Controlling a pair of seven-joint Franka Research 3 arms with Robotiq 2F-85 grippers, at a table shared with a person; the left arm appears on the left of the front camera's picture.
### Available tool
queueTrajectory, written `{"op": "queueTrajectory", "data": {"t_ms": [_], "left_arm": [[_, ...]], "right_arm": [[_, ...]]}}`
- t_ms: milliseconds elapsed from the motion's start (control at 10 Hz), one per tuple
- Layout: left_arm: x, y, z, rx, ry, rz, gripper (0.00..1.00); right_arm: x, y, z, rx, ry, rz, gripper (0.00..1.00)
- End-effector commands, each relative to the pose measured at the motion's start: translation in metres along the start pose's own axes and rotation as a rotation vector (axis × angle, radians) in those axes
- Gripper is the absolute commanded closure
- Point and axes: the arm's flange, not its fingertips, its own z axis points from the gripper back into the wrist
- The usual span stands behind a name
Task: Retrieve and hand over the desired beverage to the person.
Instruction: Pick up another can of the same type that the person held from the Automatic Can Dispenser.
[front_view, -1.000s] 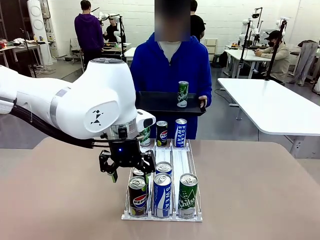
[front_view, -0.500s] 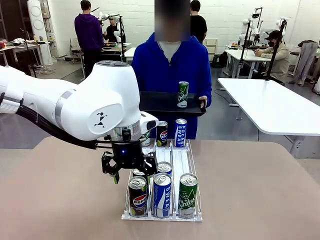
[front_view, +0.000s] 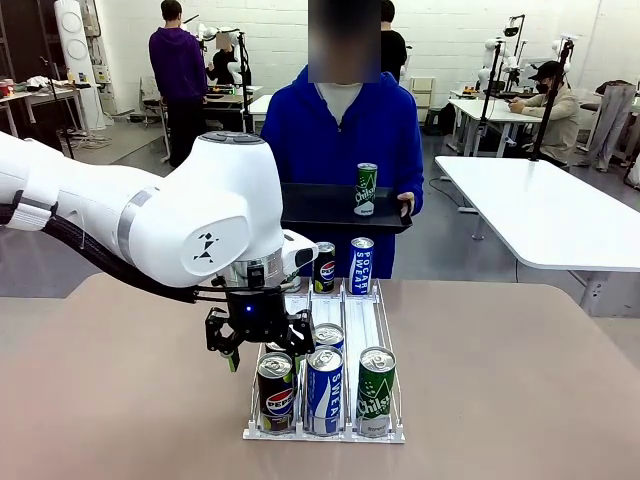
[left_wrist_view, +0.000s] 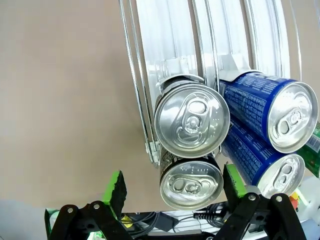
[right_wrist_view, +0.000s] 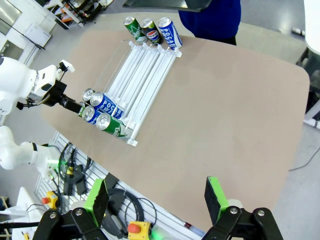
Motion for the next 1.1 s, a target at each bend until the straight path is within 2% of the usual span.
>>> {"op": "queueTrajectory", "data": {"t_ms": [0, 400, 800, 1000], "left_arm": [[0.0054, -0.0083, -0.0062, 0.02, -0.029, 0.027, 0.0], [0.0098, -0.0066, -0.0122, -0.011, -0.072, -0.01, 0.0], [0.0107, -0.0056, -0.015, -0.007, -0.052, -0.02, 0.0], [0.0095, -0.006, -0.0153, -0.006, -0.037, -0.04, 0.53]], "right_arm": [[0.001, -0.0014, -0.0025, 0.025, -0.009, 0.009, 0.0], [0.001, -0.0014, -0.0025, 0.025, -0.009, 0.009, 0.0], [0.001, -0.0014, -0.0025, 0.025, -0.009, 0.009, 0.0], [0.001, -0.0014, -0.0025, 0.025, -0.009, 0.009, 0.0]]}}
